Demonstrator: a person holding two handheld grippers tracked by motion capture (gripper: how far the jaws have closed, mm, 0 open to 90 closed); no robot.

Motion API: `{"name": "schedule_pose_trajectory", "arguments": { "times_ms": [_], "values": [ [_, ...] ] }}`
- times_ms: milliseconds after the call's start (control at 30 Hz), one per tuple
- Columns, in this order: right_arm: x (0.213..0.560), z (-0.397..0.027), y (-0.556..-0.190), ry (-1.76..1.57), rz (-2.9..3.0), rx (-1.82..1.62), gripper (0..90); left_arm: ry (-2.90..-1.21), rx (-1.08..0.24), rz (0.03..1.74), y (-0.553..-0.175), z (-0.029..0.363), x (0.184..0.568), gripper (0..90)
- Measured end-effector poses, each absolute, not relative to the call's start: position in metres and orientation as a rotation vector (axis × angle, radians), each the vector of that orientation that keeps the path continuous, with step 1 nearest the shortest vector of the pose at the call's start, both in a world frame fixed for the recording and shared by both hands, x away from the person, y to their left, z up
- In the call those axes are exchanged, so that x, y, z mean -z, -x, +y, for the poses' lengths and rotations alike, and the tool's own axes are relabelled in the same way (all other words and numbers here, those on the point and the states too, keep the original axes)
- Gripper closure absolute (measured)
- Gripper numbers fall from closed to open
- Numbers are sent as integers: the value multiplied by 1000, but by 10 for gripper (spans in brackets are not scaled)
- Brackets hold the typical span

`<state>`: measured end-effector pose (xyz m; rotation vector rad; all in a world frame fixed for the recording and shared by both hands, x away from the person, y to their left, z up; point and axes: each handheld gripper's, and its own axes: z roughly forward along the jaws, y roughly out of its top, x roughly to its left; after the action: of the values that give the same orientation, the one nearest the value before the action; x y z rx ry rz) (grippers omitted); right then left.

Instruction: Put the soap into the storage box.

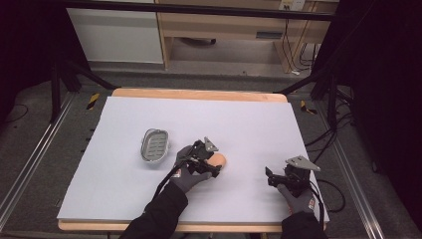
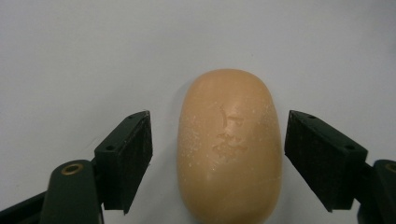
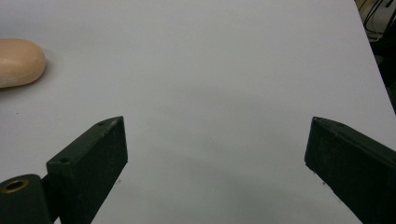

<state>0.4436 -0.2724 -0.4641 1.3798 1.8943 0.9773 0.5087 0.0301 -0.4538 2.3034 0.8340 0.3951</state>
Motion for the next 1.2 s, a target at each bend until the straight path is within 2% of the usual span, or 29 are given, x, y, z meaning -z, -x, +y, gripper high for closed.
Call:
{"name": "schedule_pose_trajectory", "arguments": {
  "times_ms": [533,767,1200],
  "values": [
    [464,-274,-444,-1387,1889,-970,60,-2359,-364,827,-515,23,464,269],
    [464,-274,-444,-1391,1893,-968,61,-2382,-341,821,-517,22,467,314],
    [465,-274,-445,-1395,1896,-963,61,-2392,-311,843,-519,20,468,317]
  ]
}}
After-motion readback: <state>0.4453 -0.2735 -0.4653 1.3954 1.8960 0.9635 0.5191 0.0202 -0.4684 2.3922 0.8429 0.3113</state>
